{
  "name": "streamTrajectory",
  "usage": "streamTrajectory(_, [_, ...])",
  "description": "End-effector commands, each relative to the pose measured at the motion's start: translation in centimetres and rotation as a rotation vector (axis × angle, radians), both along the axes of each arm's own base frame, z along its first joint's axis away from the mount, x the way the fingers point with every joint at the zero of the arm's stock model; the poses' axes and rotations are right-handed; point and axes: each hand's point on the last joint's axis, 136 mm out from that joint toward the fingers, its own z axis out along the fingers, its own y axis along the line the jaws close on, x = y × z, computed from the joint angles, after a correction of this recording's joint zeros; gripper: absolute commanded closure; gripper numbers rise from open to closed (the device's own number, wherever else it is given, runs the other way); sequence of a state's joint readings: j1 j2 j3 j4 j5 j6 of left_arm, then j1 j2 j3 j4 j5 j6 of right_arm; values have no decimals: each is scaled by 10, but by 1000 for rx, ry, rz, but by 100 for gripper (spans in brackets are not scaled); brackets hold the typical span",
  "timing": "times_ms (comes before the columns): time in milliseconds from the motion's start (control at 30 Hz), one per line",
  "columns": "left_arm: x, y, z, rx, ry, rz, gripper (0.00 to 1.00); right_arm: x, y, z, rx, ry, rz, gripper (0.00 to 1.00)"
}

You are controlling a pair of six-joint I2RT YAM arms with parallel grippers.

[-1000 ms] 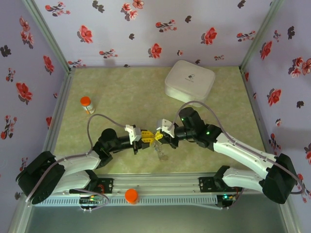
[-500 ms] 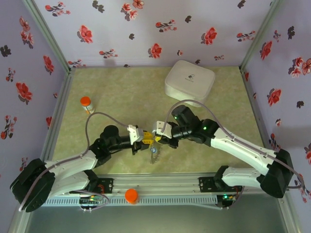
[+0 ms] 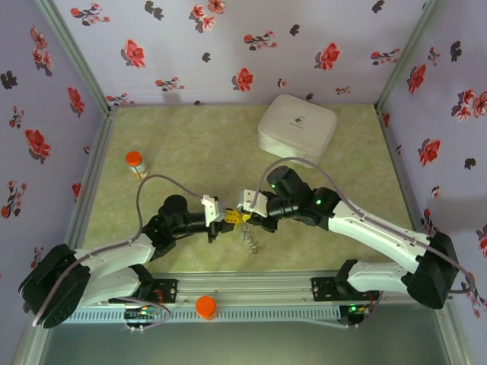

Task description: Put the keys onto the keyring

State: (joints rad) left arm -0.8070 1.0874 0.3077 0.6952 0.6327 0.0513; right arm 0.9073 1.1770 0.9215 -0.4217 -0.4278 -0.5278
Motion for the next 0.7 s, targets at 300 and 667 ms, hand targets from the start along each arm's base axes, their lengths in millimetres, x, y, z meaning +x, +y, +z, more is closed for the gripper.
streamTrajectory(300, [1, 0, 29, -45, -98, 7, 100, 67, -56, 27, 299, 27, -542, 62])
streamTrajectory(667, [54, 24, 30, 15, 85, 377, 100, 79, -109, -62, -171, 452, -1133, 65])
